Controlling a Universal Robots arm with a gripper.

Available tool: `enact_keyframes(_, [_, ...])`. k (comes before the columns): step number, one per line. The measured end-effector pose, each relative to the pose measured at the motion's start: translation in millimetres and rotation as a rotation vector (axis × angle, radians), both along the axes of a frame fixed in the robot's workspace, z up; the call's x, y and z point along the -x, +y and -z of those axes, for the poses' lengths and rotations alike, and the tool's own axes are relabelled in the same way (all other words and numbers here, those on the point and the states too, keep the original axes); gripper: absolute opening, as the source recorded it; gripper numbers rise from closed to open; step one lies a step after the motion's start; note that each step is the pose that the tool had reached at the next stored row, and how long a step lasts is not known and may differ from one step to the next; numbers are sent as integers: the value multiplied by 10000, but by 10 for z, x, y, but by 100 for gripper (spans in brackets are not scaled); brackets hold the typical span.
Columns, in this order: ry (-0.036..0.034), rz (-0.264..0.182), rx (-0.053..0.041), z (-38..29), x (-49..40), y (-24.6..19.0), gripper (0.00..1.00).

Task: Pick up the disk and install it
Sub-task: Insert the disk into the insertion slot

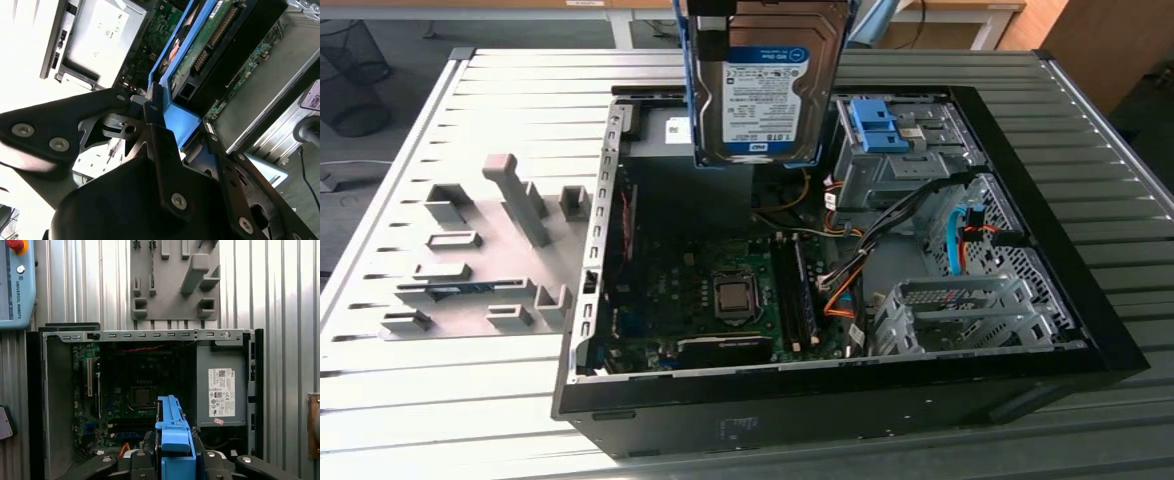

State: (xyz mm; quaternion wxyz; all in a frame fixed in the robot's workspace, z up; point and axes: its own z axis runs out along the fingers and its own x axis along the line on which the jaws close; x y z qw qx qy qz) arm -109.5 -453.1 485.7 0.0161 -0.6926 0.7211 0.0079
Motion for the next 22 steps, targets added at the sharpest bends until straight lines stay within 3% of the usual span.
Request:
enact_keyframes(7, [-1, -8, 5, 1, 0, -118, 37])
enact_keyframes(13, [-2, -9, 3, 8, 0, -359, 37])
enact_keyframes(15, [-1, -9, 8, 8, -4, -421, 37])
enact_keyframes(17, [-2, -7, 8, 11, -43, -445, 37])
enact_keyframes(22, [0, -9, 10, 18, -261, -450, 37])
